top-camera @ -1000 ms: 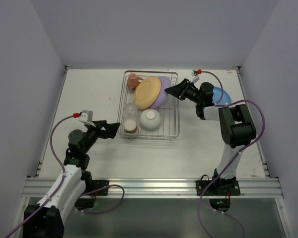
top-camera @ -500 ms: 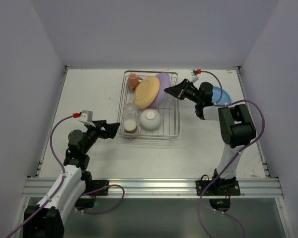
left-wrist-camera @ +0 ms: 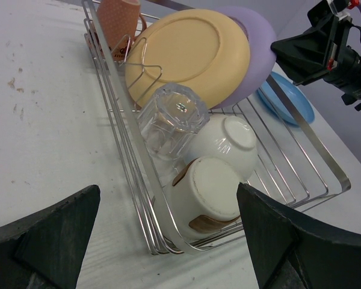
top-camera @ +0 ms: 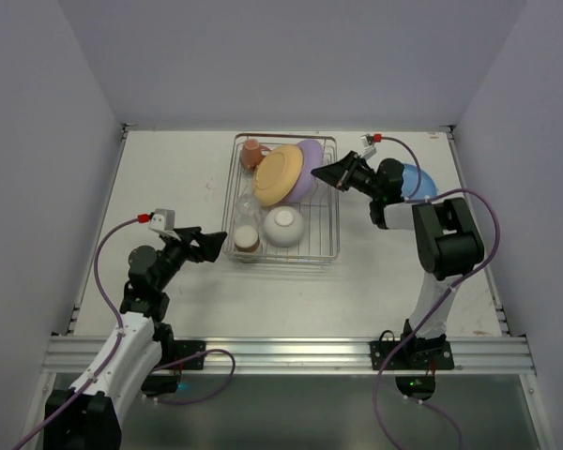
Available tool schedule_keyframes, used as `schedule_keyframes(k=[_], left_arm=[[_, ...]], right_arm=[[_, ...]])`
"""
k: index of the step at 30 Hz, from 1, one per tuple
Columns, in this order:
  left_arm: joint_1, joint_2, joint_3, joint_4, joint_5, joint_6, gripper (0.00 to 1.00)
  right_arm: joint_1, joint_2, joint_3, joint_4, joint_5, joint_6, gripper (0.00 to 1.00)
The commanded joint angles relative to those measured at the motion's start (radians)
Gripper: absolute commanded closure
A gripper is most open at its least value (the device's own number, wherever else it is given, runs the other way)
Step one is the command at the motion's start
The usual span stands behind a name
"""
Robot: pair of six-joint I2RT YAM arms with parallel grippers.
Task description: Unload the mixed dishes from the dish rack
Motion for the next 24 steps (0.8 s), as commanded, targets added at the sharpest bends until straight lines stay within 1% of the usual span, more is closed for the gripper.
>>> schedule_keyframes(k=[1, 6, 17, 24], left_arm=[[0.004, -0.008, 0.006, 0.034, 0.018, 0.020, 0.00], [0.004, -0.009, 0.006, 0.032, 0.017, 0.020, 0.00], [0.004, -0.014, 0.007, 0.029, 0.015, 0.021, 0.00], [0.004, -0.019, 0.009, 0.031, 0.017, 0.021, 0.00]], right_arm=[[-0.028, -0.062, -0.018, 0.132, 0.022, 0.024, 1.00], [-0.058, -0.064, -0.043, 0.227, 0.003, 0.095, 1.00], [-0.094, -0.126, -0.074, 0.273, -0.017, 0.129, 1.00], [-0.117, -0.218, -0.115, 0.273, -0.028, 0.109, 1.00]])
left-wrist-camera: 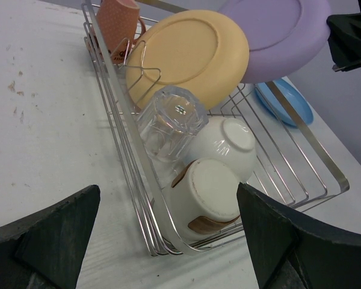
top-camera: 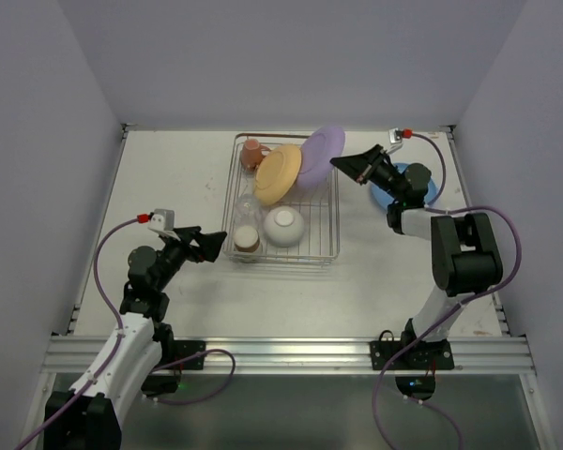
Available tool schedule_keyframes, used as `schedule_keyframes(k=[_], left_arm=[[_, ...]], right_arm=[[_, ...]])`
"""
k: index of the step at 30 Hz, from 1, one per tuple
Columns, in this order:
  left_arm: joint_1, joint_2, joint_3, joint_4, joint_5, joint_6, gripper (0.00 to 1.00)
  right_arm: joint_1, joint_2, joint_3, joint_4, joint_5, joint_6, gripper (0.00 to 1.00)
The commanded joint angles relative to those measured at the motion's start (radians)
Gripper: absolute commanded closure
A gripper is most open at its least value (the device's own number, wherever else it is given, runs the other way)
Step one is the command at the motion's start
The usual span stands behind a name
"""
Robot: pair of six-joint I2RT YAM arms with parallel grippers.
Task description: Unload the mixed dishes from the dish rack
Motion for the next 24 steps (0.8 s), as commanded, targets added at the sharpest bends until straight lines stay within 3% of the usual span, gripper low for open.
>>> schedule_keyframes(k=[1, 16, 24], left_arm=[[0.004, -0.009, 0.009, 0.029, 0.015, 0.021, 0.00], [0.004, -0.009, 0.009, 0.031, 0.014, 0.024, 0.00], [0.004, -0.011, 0.009, 0.031, 0.017, 0.023, 0.00]], right_arm=[[-0.034, -0.086, -0.012, 0.086, 0.002, -0.027, 1.00], [-0.061, -0.187, -0.034, 0.078, -0.017, -0.032, 1.00], [-0.065, -0.308, -0.005, -0.176, -0.001, -0.182, 1.00]])
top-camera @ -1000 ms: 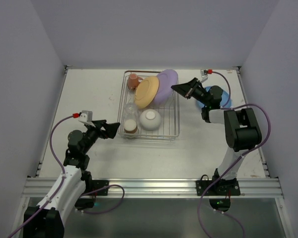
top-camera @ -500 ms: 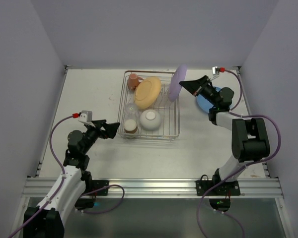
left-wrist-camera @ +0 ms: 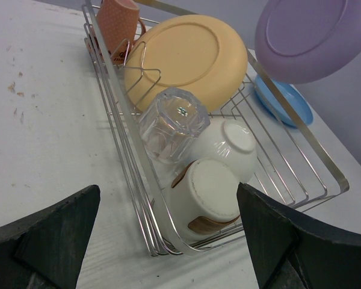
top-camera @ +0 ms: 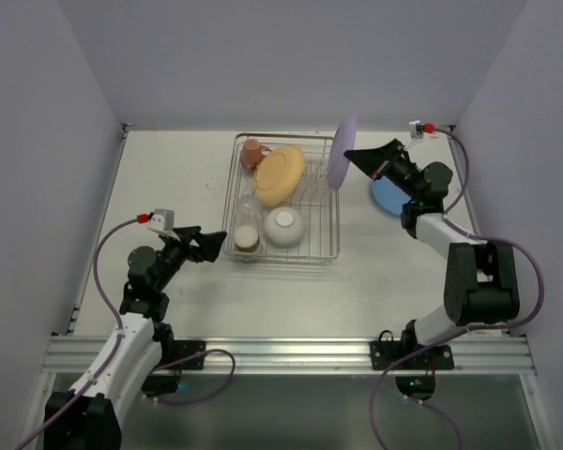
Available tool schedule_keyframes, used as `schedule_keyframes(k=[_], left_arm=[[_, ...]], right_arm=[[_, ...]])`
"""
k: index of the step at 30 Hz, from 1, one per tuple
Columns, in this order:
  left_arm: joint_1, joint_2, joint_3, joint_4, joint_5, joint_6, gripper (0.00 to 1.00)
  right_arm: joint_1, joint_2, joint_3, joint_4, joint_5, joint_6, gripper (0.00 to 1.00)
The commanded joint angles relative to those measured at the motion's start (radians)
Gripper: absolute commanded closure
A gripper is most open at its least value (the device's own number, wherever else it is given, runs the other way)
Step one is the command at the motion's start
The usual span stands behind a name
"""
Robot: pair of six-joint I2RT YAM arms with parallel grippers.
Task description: Unload the mixed dishes from the dish rack
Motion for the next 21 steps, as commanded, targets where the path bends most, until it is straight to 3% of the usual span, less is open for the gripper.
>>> schedule_keyframes(k=[1, 5, 9, 15, 21], left_arm=[[0.004, -0.008, 0.009, 0.032, 0.015, 0.022, 0.00], [0.004, -0.001, 0.007, 0.034, 0.018, 0.021, 0.00], [0.004, 0.006, 0.007, 0.040, 0.021, 0.019, 0.00], [0.004, 0.006, 0.007, 0.040, 0.021, 0.021, 0.00], [0.004, 0.003, 0.007, 0.039, 0.020, 0.021, 0.00]], right_arm=[[-0.004, -0.097, 0.036, -0.112, 0.007, -0.134, 1.00], [-0.002, -0.150, 0.091, -0.339, 0.052, -0.265, 1.00], [0.010, -0.197, 0.150, -0.647, 0.222, -0.403, 1.00], [0.024, -0.200, 0.204, -0.839, 0.352, -0.486, 1.00], [0.094, -0.155, 0.323, -1.077, 0.598, -0.584, 1.00]])
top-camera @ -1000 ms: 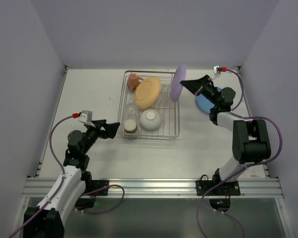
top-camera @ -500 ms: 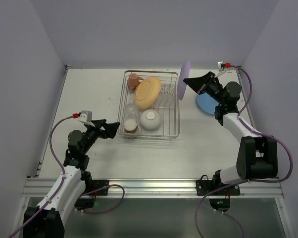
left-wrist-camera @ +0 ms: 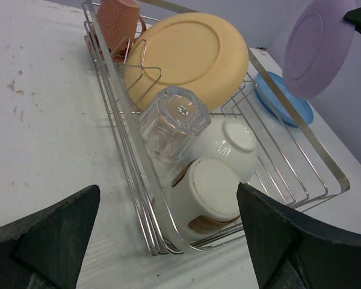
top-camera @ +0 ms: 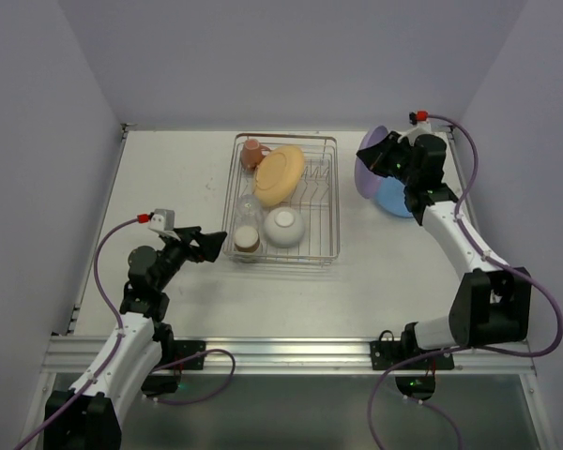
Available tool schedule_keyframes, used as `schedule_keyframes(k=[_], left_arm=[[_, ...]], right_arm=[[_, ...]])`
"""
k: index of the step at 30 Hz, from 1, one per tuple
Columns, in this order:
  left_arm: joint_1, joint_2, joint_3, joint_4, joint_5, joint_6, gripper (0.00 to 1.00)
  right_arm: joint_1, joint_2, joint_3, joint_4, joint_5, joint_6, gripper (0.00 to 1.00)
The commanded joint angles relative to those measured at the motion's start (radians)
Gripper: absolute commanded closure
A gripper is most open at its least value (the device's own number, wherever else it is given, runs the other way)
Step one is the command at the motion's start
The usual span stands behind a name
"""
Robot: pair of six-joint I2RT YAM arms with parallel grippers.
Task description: Unload the mixed dishes from the dish rack
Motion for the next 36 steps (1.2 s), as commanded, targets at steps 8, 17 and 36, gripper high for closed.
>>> schedule_keyframes(k=[8, 17, 36], left_arm=[[0.004, -0.011, 0.007, 0.032, 0.016, 0.024, 0.00], [0.004, -0.008, 0.009, 0.033, 0.018, 0.022, 0.00], [0.004, 0.003, 0.007, 0.041, 0.018, 0.024, 0.00]], right_arm=[[0.095, 0.133, 0.301, -0.406, 0.421, -0.161, 1.00], [0.118, 0.382, 0.643, -0.770, 0.620, -0.222, 1.00], [0.143, 0.587, 0.735, -0.820, 0.845, -0.245, 1.00]])
